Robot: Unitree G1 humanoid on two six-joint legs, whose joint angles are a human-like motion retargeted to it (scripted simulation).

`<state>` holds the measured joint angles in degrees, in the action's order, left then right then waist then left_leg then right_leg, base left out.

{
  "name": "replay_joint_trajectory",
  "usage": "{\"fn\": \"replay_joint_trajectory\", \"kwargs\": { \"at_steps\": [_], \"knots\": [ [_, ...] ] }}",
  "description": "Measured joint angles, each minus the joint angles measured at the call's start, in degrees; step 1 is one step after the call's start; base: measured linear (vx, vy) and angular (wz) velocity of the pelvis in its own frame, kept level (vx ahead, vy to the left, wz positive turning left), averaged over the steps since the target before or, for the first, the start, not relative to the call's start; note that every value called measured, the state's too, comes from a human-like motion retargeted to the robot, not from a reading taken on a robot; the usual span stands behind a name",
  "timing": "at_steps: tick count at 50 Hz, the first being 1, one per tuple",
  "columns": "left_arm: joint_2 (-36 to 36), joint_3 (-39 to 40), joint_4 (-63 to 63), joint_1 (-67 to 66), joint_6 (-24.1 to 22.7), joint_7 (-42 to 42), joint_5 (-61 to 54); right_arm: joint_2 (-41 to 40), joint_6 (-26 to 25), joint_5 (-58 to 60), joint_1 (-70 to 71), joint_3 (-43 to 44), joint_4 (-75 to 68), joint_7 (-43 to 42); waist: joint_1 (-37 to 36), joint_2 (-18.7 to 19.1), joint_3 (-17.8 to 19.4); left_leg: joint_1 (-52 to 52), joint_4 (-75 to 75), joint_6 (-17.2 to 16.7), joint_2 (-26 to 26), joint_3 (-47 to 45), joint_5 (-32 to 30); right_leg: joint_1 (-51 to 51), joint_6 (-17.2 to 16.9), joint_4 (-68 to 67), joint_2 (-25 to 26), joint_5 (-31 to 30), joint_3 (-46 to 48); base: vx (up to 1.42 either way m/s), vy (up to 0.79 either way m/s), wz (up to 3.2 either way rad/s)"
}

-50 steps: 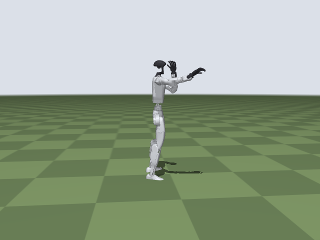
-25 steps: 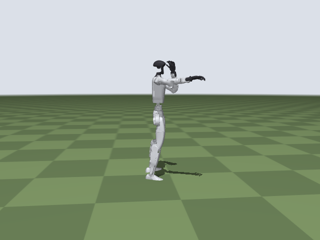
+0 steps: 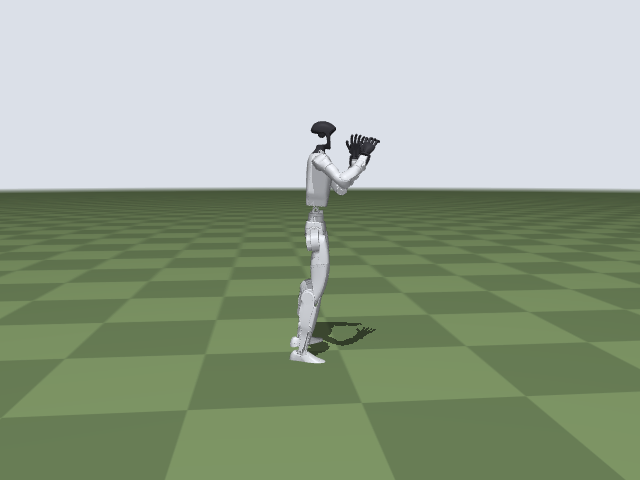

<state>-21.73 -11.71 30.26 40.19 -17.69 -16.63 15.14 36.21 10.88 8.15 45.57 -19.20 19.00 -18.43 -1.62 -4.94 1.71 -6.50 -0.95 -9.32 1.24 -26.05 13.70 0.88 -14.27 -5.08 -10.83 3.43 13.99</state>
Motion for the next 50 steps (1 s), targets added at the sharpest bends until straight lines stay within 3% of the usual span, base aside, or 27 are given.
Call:
{"fn": "replay_joint_trajectory", "kwargs": {
  "at_steps": [10, 15, 19, 25, 33, 40, 50],
  "knots": [
    [-13.8, 8.3, -6.9, -30.4, -2.0, 0.1, -6.9, -4.0, 6.7, -14.4, 9.7, 3.8, 18.2, -4.8, -5.7, -0.6, 1.4, 0.7, -0.9, 0.3, -1.5, 6.4, -0.5, 0.4, 3.3, -5.6, -3.3, 1.4, 5.5, 0.02, 0.12, 0.54],
    [-15.8, 11.5, -19.3, -42.7, -0.7, 3.4, -12.2, -5.2, 7.5, -16.9, 12.0, 3.9, 19.7, -6.3, -8.6, 0.0, 3.2, 0.0, -1.6, 0.5, -0.6, 9.8, -0.5, -2.9, 7.0, -17.6, -4.9, 0.7, 7.6, 0.02, 0.10, 0.58],
    [-14.4, 12.8, -35.1, -47.1, 1.1, 3.4, -17.7, -6.3, 7.1, -17.9, 13.4, 3.4, 19.5, -6.6, -10.3, -0.2, 5.0, -0.6, -1.7, 1.0, -0.5, 12.5, -0.6, -7.0, 7.9, -27.0, -5.7, -0.1, 6.3, 0.01, 0.06, 0.60],
    [-10.0, 13.6, -65.3, -45.4, 3.9, -0.8, -32.6, -7.6, 5.4, -19.7, 17.9, 0.4, 18.7, -6.6, -12.1, -1.0, 8.1, -1.4, -0.8, 1.4, -1.0, 16.2, -1.0, -10.4, 6.3, -26.0, -4.2, 0.4, 3.5, 0.01, 0.01, 0.59],
    [-6.8, 19.5, -92.6, -40.5, 4.5, -5.1, -55.5, -10.1, 1.8, -18.0, 25.9, -2.8, 16.4, -8.7, -13.5, -2.4, 11.6, -1.5, 1.1, 1.0, -3.7, 20.0, -2.0, -8.1, 2.1, -2.8, -3.7, -6.1, 4.5, 0.02, -0.05, 0.47],
    [-8.0, 23.5, -98.1, -37.2, 2.6, -3.4, -64.1, -13.1, 0.1, -16.1, 28.5, -2.3, 14.7, -9.4, -13.2, -2.3, 12.3, -0.6, 2.9, 1.0, -4.1, 22.1, -2.9, -7.3, -0.7, 4.8, -3.3, -11.0, 5.8, 0.05, -0.11, 0.31],
    [-7.6, 22.8, -97.4, -22.2, -0.6, -9.7, -73.2, -14.1, -0.2, -17.0, 28.6, -2.4, 15.2, -11.1, -8.0, -0.9, 10.2, 0.9, 3.7, 0.8, -2.3, 25.1, -4.1, -6.3, -0.7, 5.2, -2.3, -9.2, 10.9, 0.08, -0.14, 0.31]
  ]
}}
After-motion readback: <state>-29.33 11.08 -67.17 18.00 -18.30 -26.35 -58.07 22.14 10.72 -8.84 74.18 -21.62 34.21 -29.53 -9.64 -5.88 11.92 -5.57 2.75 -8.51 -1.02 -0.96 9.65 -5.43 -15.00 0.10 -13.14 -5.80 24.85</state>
